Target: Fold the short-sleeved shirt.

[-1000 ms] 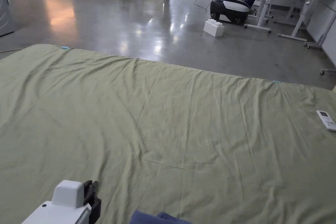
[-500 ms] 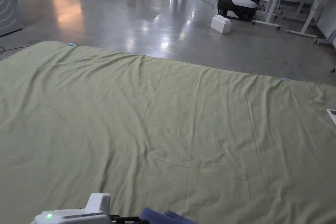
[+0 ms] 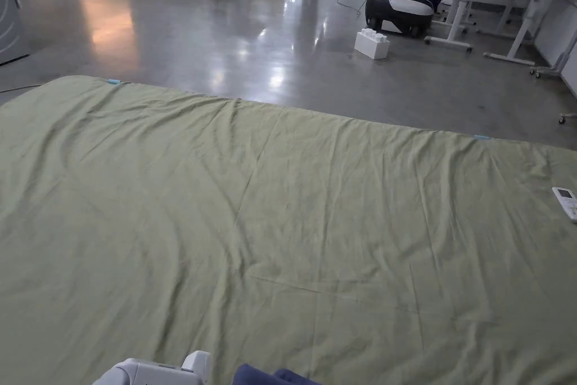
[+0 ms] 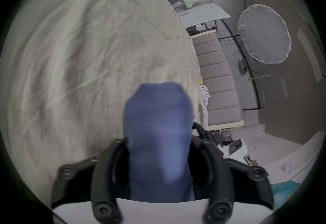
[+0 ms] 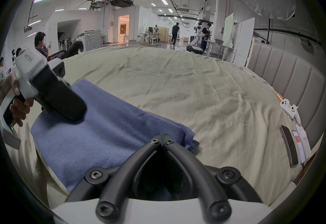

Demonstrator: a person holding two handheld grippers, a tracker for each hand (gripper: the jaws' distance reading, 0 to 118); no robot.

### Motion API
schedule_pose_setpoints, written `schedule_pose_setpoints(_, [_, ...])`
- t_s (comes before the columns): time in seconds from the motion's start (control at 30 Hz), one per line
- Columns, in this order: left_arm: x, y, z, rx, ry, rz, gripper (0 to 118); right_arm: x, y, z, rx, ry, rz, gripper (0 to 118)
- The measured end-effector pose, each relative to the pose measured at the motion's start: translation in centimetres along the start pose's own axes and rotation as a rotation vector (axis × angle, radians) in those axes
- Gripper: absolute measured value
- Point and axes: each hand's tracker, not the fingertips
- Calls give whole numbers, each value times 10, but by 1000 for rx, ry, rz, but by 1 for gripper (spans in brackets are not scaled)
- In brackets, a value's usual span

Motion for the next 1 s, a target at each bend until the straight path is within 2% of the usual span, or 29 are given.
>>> schedule_pose_setpoints(0.1, [-8, -4, 4, 17, -66, 49, 33, 2, 0, -1, 1, 6, -4, 1])
schedule_pose_setpoints(0.17, [-7, -9, 5, 19, -67, 72, 29, 2, 1, -1, 1, 5, 2, 1])
schedule_pose_setpoints(0.23, [-6, -14, 7, 50, -65, 45, 28, 2, 1, -2, 1, 3, 7, 1])
schedule_pose_setpoints(0.43, [-3, -34, 18, 112, -124, 122, 24, 0, 5, -1, 8, 1, 53, 1])
schedule_pose_setpoints(0.53, [6, -33, 27, 128, -134, 142, 23, 7, 22, 5, 17, 17, 51, 1])
schedule_pose_setpoints(0.8, [25, 4, 110, 195, -115, 92, 23, 75, 107, 15, 197, -115, -5, 1])
schedule_pose_setpoints(1.0, [7, 48, 204, 225, 4, 42, 23, 116, 164, 19, 295, -188, -37, 1])
